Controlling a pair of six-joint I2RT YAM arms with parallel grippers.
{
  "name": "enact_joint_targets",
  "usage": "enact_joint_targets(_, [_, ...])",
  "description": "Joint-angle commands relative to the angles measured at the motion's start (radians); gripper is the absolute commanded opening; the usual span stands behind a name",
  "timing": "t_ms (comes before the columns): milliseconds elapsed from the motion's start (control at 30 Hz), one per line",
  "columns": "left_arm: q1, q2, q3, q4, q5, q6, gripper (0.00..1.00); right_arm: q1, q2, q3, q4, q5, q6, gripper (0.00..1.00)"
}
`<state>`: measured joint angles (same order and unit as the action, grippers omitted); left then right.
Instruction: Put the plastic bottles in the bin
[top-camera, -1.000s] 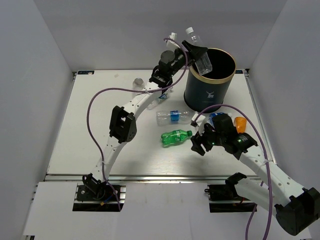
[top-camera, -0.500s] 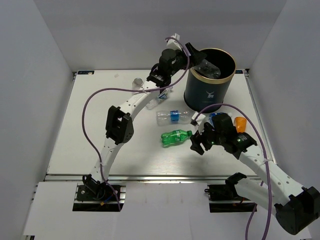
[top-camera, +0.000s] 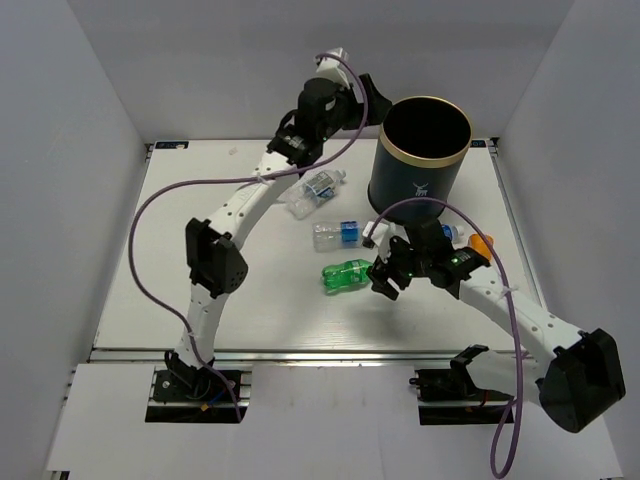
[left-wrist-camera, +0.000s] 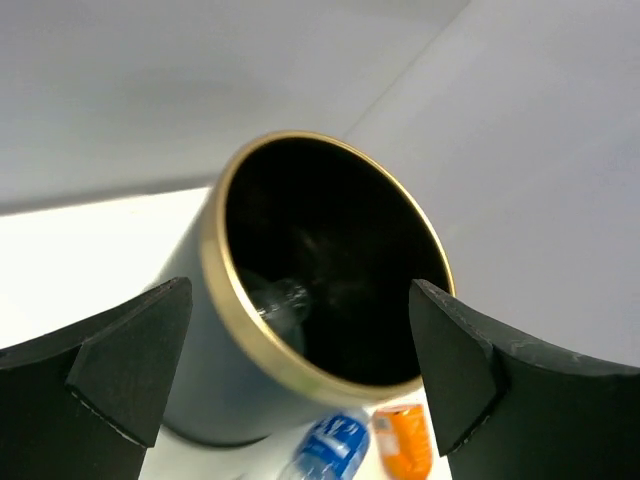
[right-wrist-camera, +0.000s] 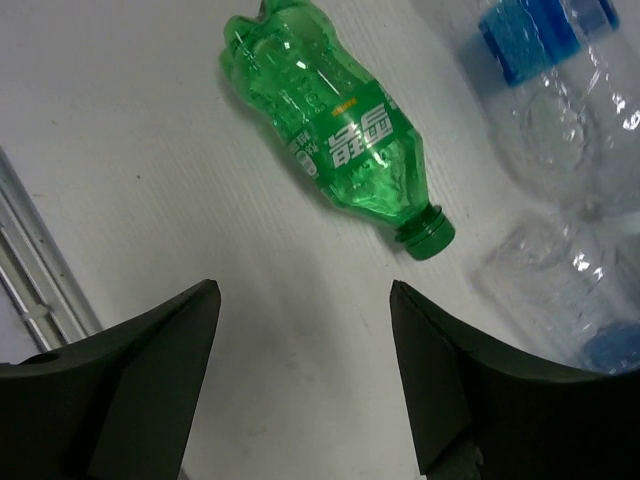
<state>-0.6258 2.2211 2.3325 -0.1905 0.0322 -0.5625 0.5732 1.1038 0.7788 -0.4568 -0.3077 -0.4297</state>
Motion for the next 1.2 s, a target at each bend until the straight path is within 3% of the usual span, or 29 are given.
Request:
enact_joint_targets(0, [0.024, -0.26, 0.007, -0.169, -0.084, 0.144, 0.99, 0.02, 0.024, 0.037, 0.067, -0.034, -0.174, 0.75])
enact_joint_targets(67, [0.024, -0.36, -0.12, -0.243, -0.095, 0.176, 0.99, 0.028, 0.05, 0.019, 0.092, -0.074, -0.268, 0.77])
enact_joint_targets(100, [0.024, -0.494, -0.292, -0.26, -0.095, 0.176, 0.99, 0.03, 0.054, 0.016, 0.096, -0.079, -0.285, 0.77])
enact_joint_targets(200, [0.024, -0.702, -0.633, -0.26, -0.141, 0.176, 0.99, 0.042, 0.128, 0.025, 0.119, -0.074, -0.311, 0.77])
enact_joint_targets(333, [0.024, -1.034, -0.994, -0.303, -0.176, 0.13, 0.99, 0.073, 0.238, 0.085, 0.194, -0.041, -0.3, 0.82])
enact_joint_targets(633, [0.024, -1.294, -1.211, -0.478, -0.155, 0.121, 0.99, 0.12, 0.482, 0.234, 0.159, 0.004, -0.336, 0.82])
enact_joint_targets(933, [0.024, -1.314, -1.202, -0.626, -0.144, 0.229, 0.99, 0.178, 0.599, 0.208, 0.129, -0.031, -0.353, 0.79])
enact_joint_targets(1067, [0.024, -1.339, -1.239, -0.615, -0.124, 0.24, 0.99, 0.189, 0.623, 0.2, 0.121, -0.027, -0.348, 0.64])
enact_joint_targets(1167, [0.024, -1.339, -1.265, -0.583, -0.086, 0.269, 0.94, 0.191, 0.631, 0.214, 0.069, -0.041, -0.334, 0.25])
